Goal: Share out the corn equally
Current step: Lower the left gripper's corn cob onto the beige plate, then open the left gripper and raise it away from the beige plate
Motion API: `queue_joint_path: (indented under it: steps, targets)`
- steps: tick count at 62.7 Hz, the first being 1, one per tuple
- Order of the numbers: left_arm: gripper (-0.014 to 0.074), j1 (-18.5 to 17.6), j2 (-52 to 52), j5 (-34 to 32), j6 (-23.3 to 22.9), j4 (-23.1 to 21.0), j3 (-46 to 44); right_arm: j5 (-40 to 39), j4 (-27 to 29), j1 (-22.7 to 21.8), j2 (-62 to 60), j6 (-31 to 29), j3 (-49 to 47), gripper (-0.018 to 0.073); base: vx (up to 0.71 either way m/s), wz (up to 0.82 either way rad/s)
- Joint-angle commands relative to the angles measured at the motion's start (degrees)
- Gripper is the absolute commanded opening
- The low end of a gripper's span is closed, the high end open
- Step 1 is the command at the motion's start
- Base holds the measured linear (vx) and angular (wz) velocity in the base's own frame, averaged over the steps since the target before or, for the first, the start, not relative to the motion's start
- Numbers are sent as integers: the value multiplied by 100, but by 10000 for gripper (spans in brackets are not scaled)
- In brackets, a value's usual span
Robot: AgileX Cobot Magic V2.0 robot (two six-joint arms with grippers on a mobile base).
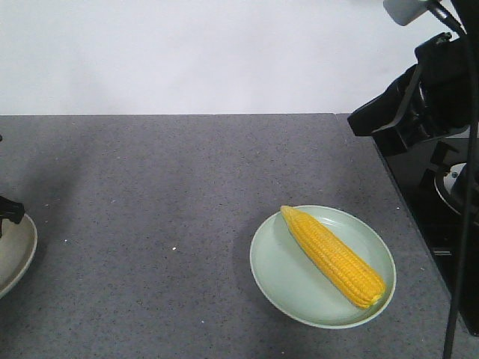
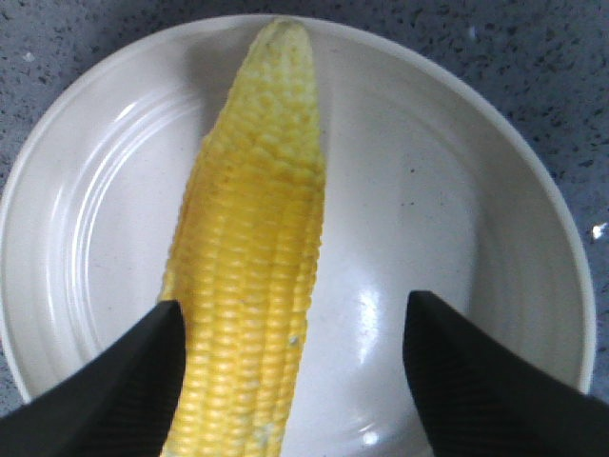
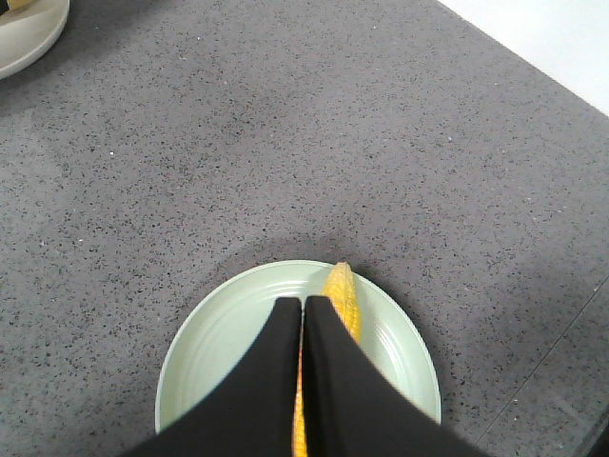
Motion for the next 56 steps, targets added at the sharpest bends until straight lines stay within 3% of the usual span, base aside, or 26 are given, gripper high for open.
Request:
queue_joint_path:
  steps: [1, 8, 18, 41, 56]
  targets:
    - [480, 8, -197, -7, -35, -47, -127, -249, 130, -36, -145, -3, -120, -4, 0, 0]
    - [476, -12, -197, 50, -7, -205, -127, -249, 130, -36, -145, -10, -120, -4, 0, 0]
    - [409, -12, -338, 52, 252, -771, -127, -249, 124, -36, -162, -11, -120, -4, 0, 0]
    - [-6, -12, -1702, -238, 1325, -2311, -127, -572, -62, -36, -789, -17, -120, -4, 0, 0]
    - [-8, -12, -2794, -727, 2215, -3451, -127, -785, -79, -36, -1378, -11, 125, -4, 0, 0]
